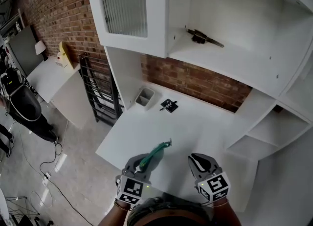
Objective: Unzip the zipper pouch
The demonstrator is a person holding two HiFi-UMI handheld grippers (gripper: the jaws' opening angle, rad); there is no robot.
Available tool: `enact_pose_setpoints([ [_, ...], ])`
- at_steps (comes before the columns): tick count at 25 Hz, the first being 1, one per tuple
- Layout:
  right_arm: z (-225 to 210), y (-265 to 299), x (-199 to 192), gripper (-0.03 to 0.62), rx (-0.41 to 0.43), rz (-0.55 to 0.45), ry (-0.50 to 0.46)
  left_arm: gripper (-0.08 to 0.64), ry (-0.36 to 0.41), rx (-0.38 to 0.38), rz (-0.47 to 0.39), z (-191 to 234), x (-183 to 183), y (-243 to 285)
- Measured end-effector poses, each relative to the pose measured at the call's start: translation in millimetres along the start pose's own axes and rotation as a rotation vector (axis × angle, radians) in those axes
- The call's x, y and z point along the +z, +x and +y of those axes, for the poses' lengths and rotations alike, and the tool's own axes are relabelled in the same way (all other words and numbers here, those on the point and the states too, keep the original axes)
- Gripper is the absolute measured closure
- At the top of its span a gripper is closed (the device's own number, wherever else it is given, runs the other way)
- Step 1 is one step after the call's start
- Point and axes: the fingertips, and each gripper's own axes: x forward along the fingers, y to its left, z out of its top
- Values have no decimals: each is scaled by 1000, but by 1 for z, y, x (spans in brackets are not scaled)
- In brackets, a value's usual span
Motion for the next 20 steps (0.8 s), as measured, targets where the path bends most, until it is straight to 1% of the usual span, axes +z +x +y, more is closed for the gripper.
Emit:
enact_pose_setpoints([
  [3,-9,-10,-1,558,-24,-16,12,554,11,1,-14,7,10,15],
  [8,-26,-30,-10,558,-85,-10,31,554,36,-15,-28,14,28,45],
  [13,-49,-52,-20,560,-182,-4,65,554,55,-46,-55,16,50,75],
  [20,-72,-80,-33,560,-277,13,106,554,84,-74,-73,13,73,111],
])
